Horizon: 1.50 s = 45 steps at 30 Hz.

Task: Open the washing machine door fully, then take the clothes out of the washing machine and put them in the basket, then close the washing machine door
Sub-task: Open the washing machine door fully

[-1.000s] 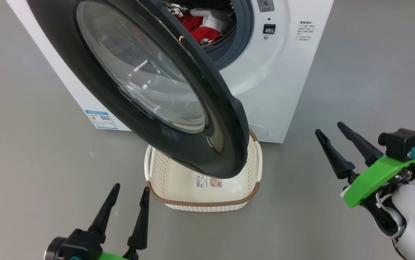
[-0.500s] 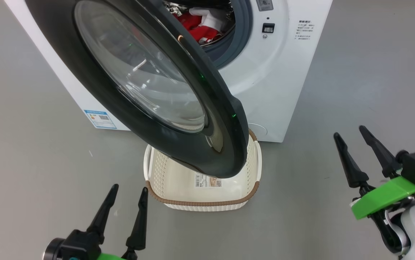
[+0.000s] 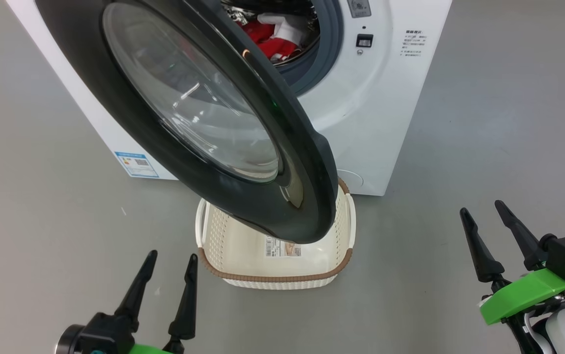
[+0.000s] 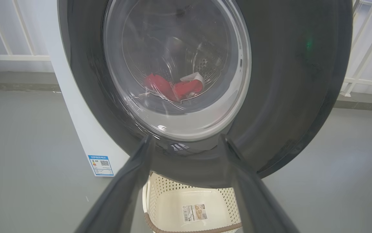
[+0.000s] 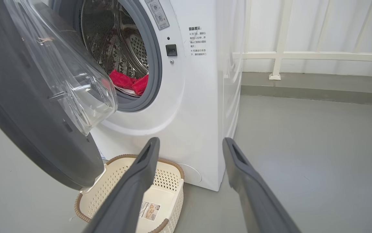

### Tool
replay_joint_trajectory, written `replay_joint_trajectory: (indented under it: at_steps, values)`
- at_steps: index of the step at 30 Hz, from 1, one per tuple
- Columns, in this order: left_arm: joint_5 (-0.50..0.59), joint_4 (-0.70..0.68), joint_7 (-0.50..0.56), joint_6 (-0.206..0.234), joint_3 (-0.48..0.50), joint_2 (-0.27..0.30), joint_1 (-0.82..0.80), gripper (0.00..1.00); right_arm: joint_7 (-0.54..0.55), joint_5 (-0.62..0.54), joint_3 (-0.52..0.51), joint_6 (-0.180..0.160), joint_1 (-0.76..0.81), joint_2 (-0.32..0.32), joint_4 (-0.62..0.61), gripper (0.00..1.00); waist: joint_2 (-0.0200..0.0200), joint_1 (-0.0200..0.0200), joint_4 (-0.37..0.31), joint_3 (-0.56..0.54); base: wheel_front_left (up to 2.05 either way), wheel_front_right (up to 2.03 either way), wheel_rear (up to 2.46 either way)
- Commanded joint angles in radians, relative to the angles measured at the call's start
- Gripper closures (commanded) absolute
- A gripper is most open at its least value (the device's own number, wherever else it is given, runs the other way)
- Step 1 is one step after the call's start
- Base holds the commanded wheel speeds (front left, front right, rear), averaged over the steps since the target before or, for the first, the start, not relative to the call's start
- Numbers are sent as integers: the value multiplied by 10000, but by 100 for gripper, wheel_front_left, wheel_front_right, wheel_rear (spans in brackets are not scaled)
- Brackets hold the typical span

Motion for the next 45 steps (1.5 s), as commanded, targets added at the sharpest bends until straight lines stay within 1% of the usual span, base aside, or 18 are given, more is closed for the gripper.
replay_joint_trajectory:
  at_steps: [1,8,14,15,16,17,18,19,24,28,31,40,42,45]
  values:
    - [74,-275,-120,48,364,110,-111,0,-64,-116,129,48,131,-96,-200,0,-1,0,-16,-15,0,0,0]
    - [75,-265,-120,21,369,110,-110,0,-64,-98,123,48,107,-66,-228,0,-1,0,-26,-37,0,0,0]
    - [57,-254,-120,33,354,110,-121,0,-64,232,71,48,-10,75,-381,0,-1,0,-8,-51,0,0,0]
    - [55,-252,-120,36,350,110,-119,0,-64,301,125,48,-39,79,-413,15,-1,0,-4,-56,0,0,0]
    - [55,-248,-120,39,346,110,-116,0,-64,373,196,48,-78,74,-433,55,-1,0,-1,-62,0,0,0]
    - [55,-246,-120,41,342,110,-112,0,-64,454,237,48,-135,76,-481,69,-1,0,0,-68,0,0,0]
    - [56,-243,-120,42,339,110,-106,0,-64,538,281,48,-186,76,-513,98,-1,0,2,-79,0,0,0]
    - [59,-242,-120,43,338,110,-98,0,-64,633,317,48,-244,86,-543,100,-1,0,0,-82,0,0,0]
    - [53,-235,-120,38,310,110,-91,0,-64,1241,465,48,-644,165,-672,100,-1,0,21,-85,0,0,0]
    - [48,-226,-120,28,272,110,-109,0,-64,1920,847,48,-1113,144,-636,100,-1,0,64,-77,0,0,0]
    - [41,-211,-120,19,233,110,-112,0,-64,2744,1261,48,-1567,110,-590,100,-1,0,112,-80,0,0,0]
    - [-19,-191,-120,-2,65,110,-146,0,-64,4235,2658,48,-3056,-218,-116,100,-1,0,378,0,0,0,0]
    - [-32,-189,-120,-3,44,110,-168,0,-64,4766,3105,48,-3400,-279,85,100,-1,0,444,31,0,0,0]
    - [-51,-178,-120,-2,9,110,-195,0,67,5878,3794,48,-3955,-407,313,100,-1,0,540,87,0,0,0]
